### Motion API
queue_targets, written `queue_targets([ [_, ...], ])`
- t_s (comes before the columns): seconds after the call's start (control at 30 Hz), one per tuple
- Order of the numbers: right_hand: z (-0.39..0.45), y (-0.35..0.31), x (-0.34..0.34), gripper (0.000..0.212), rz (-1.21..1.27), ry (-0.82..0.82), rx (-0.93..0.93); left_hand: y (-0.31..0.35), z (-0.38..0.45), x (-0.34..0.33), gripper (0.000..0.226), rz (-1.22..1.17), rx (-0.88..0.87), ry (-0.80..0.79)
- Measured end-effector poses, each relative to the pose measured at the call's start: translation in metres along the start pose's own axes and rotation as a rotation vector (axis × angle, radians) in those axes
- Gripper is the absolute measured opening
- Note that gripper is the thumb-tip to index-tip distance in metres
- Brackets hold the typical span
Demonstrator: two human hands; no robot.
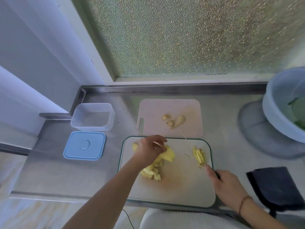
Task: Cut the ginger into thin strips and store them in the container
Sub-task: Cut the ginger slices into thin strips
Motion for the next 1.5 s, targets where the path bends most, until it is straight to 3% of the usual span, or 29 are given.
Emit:
queue_targets([
  [0.07,0.0,0.003,0.0,0.069,0.013,0.006,-0.013,0.004,-0.009,-0.02,0.026,0.012,-0.029,-0.091],
  [0.17,0.0,0.005,0.0,0.073,0.027,0.0,-0.028,0.0,-0.018,-0.053,0.023,0.241,-0.195,-0.17],
  [0.3,-0.001,0.005,-0.001,0.081,0.023,0.001,-0.023,-0.01,-0.022,-0.077,0.028,0.545,-0.399,-0.052],
  [0.43,-0.003,0.003,-0.002,0.078,0.022,0.003,-0.018,-0.008,-0.026,-0.081,0.035,0.691,-0.527,0.018],
  [0.57,-0.005,0.002,-0.002,0.064,0.023,-0.003,-0.036,-0.007,-0.025,-0.082,0.021,0.609,-0.544,0.037],
  [0.67,-0.006,0.004,0.0,0.062,0.039,0.005,-0.037,-0.012,-0.03,-0.072,0.022,0.252,-0.303,0.009],
  [0.8,-0.006,0.008,0.001,0.063,0.051,0.01,-0.044,-0.01,-0.04,-0.062,0.03,-0.163,0.162,0.162],
  [0.87,-0.007,0.01,0.0,0.063,0.061,0.002,-0.053,-0.005,-0.043,-0.068,0.028,-0.294,0.277,0.186],
  [0.97,-0.008,0.01,-0.002,0.061,0.063,-0.008,-0.047,-0.004,-0.046,-0.078,0.027,-0.202,0.289,0.198],
  [1.17,-0.01,0.011,-0.002,0.061,0.067,-0.007,-0.044,-0.004,-0.048,-0.082,0.028,0.162,0.174,0.056],
  [1.5,-0.013,0.01,-0.003,0.062,0.087,0.003,-0.053,0.008,-0.053,-0.089,0.037,0.214,0.185,0.052],
])
Point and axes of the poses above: each hand's wrist, its own z-axis towards the middle knuckle, its own x-axis out of the back of the hand, y = z × x, the point moved 1 cm from there along z, towards the middle knuckle, and after that the axes turned 7 degrees about z, right-handed, at the moved point
